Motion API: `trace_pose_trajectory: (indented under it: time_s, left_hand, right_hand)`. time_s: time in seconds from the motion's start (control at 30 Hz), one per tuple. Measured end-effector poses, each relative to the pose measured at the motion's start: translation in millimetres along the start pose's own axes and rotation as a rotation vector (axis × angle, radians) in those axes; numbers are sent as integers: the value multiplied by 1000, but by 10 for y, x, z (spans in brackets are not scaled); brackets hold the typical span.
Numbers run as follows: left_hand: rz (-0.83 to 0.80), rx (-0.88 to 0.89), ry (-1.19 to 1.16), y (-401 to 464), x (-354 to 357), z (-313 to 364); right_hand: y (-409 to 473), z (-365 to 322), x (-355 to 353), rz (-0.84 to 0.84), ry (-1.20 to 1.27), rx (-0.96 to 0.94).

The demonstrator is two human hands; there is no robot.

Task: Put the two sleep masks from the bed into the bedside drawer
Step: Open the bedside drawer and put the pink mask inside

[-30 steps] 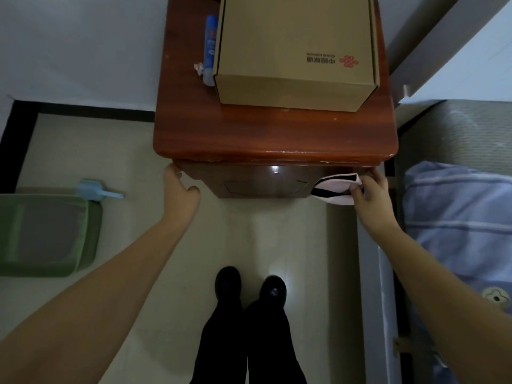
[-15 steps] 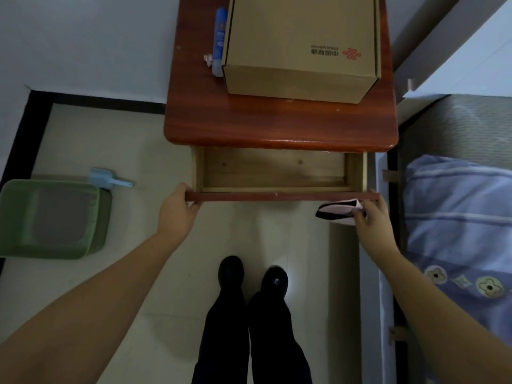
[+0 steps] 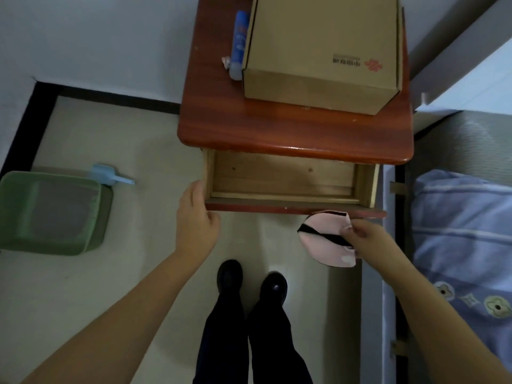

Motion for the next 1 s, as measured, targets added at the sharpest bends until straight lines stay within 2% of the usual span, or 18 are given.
trace_pose_trajectory:
  time_s: [0.03,0.07,0.13,0.17,0.2,0.23,0.3,0.37,0.43,0.53,0.6,0.67,0.73,0.83,0.9,1.0]
  left_hand:
    - [-46,34,-83,-79,-25,169]
    - [-169,-1,-211,-130,-14,342]
    - [-506,-263,-501,-119,55,665]
    - [-585,-407,-622,-45,114,750]
    - [-567,-499,-671,74,177,772]
    - [-492,-546,-649,217,214,766]
    - [-333,-522,-449,487,250,683]
    - [-269,-456,-264,663,309,575]
    - [-267,-424,-168,792,394,476]
    - [-345,-344,42,904,557,285]
    - [-435,-309,160,855,655,175]
    - [-515,-293,270,737,719,109]
    - [-615,-269,393,696,784,74]
    - [-758,-259,541,770,809,121]
    - [-775,-275,535,771,750,174]
    - [-717,-215,438,666,469,336]
  right_hand:
    - [-70,-199,-31,-47,171,36]
    - [-100,-395,-35,-78,308,64]
    - [-47,-747,40,-110,419,93]
    - [24,-906,113,-120,433,106]
    - [112,-1036,196,-132,454,128]
    - [223,-1128,287,-155,491,162]
    - [444,-1252,465,-237,555,221]
    - [673,-1331,655,-257,536,231]
    - [890,-1391,847,-179,481,209]
    - [1188,-1447,1154,-80,318,179]
    - [1332,-1472,1333,-105,191,164]
    - [1411,-1471,1455,-108,0,71]
    - [1430,-1464,1508,-44,-151,-13]
    - [1373,-1450,1455,16,-245,-40]
    - [1284,-1417,1356,-12,-252,-34]
    - [940,-1331,1002,-4,-273,0]
Point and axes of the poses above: each hand's wrist, its own y-axis towards the middle knuckle, its own x-axis out of the palm, z = x × y, the point moved 2 cm from there along y, towards the middle knuckle, and after that the axes turned 8 degrees about z, right-handed, at the moved point
